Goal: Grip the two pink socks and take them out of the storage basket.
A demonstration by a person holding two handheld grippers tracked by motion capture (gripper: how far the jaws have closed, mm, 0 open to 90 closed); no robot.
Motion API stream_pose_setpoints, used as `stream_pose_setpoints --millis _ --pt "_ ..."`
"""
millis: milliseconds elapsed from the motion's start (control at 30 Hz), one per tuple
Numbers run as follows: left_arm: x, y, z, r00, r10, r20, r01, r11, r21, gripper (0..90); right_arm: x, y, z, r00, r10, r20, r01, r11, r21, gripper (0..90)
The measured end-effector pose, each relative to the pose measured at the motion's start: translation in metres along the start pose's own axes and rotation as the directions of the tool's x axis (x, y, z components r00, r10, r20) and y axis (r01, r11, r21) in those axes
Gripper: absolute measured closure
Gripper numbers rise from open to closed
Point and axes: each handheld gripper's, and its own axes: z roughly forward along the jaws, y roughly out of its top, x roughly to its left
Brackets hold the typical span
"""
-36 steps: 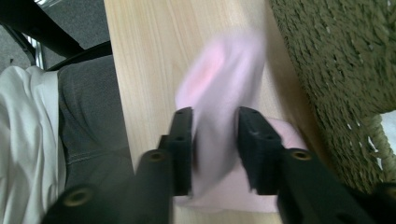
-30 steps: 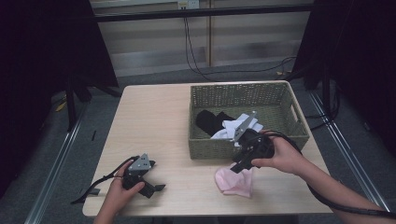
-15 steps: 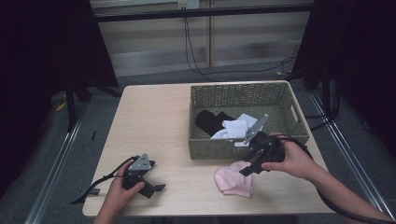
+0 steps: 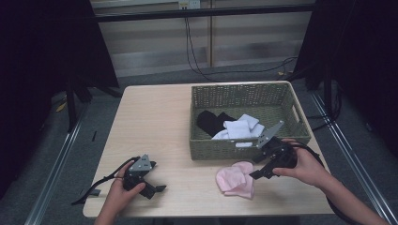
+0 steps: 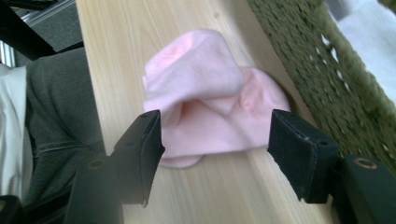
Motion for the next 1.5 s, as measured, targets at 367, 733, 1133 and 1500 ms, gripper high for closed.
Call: stream_pose_setpoints --millis 367,733,1133,1500 --pt "0.000 0.000 0.000 1.0000 0.000 0.000 0.000 1.0000 0.000 0.0 -0.005 -0.027 0.007 0.9991 0.036 0.020 -0.036 0.999 -0.026 31.3" --pt "0.000 0.000 0.000 1.0000 0.000 0.001 0.000 1.0000 0.000 0.0 -0.012 -0.057 0.019 0.9967 0.070 0.041 -0.068 0.996 -0.058 29.7" --pt "0.000 0.000 0.000 1.0000 -0.001 0.002 0.001 1.0000 -0.003 0.0 -0.013 -0.078 0.035 0.9937 0.026 0.109 -0.015 0.995 -0.102 26.1" --pt "0.000 0.000 0.000 1.0000 -0.004 0.000 0.004 1.0000 -0.003 0.0 -0.007 -0.097 0.039 0.9825 -0.021 0.185 0.059 0.978 -0.202 23.4"
